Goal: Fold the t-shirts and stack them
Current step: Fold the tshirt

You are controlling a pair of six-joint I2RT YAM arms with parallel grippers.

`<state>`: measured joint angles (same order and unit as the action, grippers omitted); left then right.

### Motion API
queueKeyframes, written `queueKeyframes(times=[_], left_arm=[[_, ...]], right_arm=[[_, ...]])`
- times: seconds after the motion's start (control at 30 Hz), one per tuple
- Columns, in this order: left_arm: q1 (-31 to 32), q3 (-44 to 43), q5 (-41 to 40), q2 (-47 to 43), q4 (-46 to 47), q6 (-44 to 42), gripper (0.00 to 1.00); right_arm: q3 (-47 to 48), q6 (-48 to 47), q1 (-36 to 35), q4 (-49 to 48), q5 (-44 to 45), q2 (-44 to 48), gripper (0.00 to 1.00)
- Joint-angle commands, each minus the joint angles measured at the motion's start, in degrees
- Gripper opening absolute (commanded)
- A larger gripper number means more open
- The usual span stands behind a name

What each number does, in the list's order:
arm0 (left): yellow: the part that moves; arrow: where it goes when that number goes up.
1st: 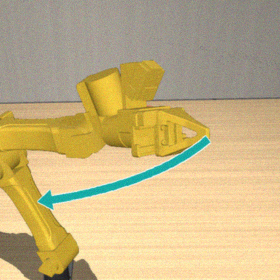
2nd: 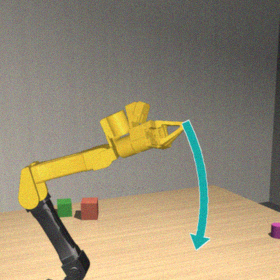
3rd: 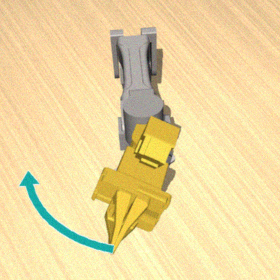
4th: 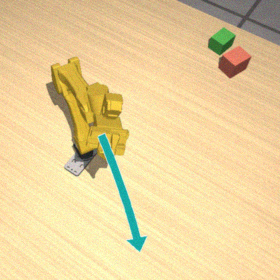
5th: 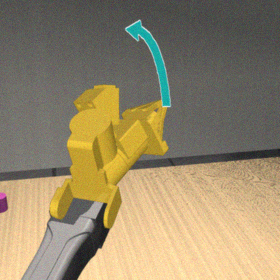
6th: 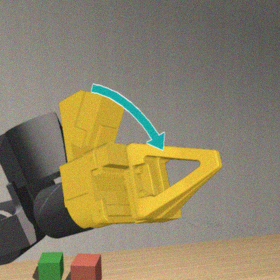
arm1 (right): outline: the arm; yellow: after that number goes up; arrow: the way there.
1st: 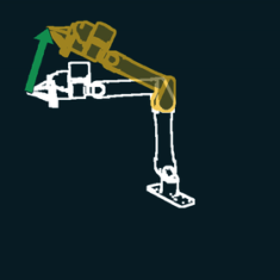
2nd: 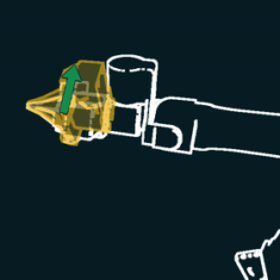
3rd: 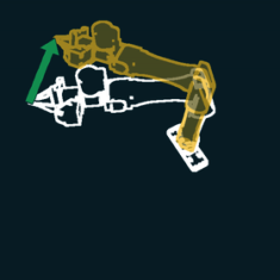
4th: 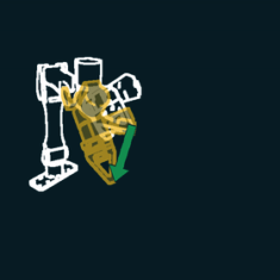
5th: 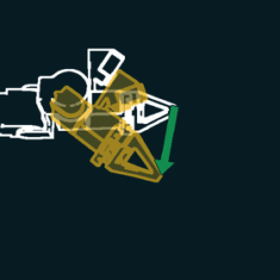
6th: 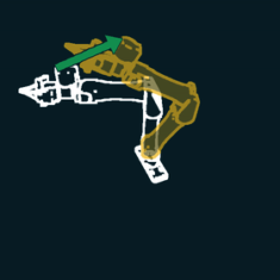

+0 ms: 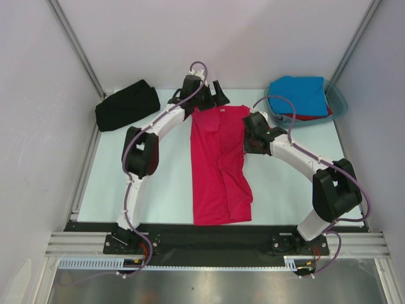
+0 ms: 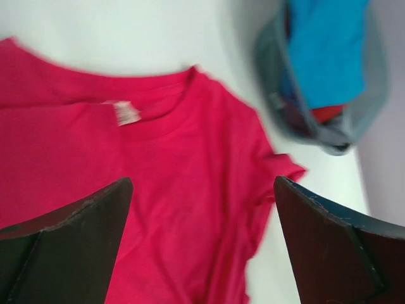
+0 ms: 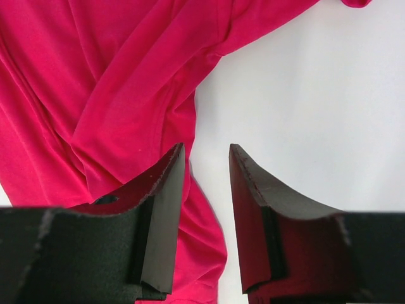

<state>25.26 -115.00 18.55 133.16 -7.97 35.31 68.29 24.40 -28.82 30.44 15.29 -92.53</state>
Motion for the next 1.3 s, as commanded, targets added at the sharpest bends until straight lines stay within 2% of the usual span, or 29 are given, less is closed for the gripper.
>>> queueKeyframes(times=[0.0, 0.17, 0.4, 0.63, 1.0, 1.27], left_arm=[[1.2, -0.7, -6.2, 1.0, -9.2, -6.8, 1.00], [1.5, -2.3, -14.8, 2.2, -14.2, -9.6, 1.00], [1.5, -5.3, -18.5, 4.4, -19.5, -11.8, 1.00], [1.5, -14.4, -25.4, 9.7, -29.0, -14.5, 1.00], [-0.4, -15.8, -22.9, 12.9, -33.5, -15.7, 1.00], [-2.1, -15.1, -25.9, 13.0, -36.8, -17.4, 1.00]], right_arm=[[1.6, 0.0, -0.4, -0.1, 1.7, 2.3, 0.40], [1.2, -0.6, -0.3, 0.4, 2.6, 2.4, 0.41], [1.0, -0.4, -0.3, 0.1, 2.1, 2.0, 0.41], [1.2, -0.5, -0.3, 0.5, 2.6, 2.2, 0.41], [1.3, -0.1, -0.3, 1.1, 2.8, 2.8, 0.41], [1.7, -0.2, -0.3, 1.4, 3.0, 3.3, 0.41]])
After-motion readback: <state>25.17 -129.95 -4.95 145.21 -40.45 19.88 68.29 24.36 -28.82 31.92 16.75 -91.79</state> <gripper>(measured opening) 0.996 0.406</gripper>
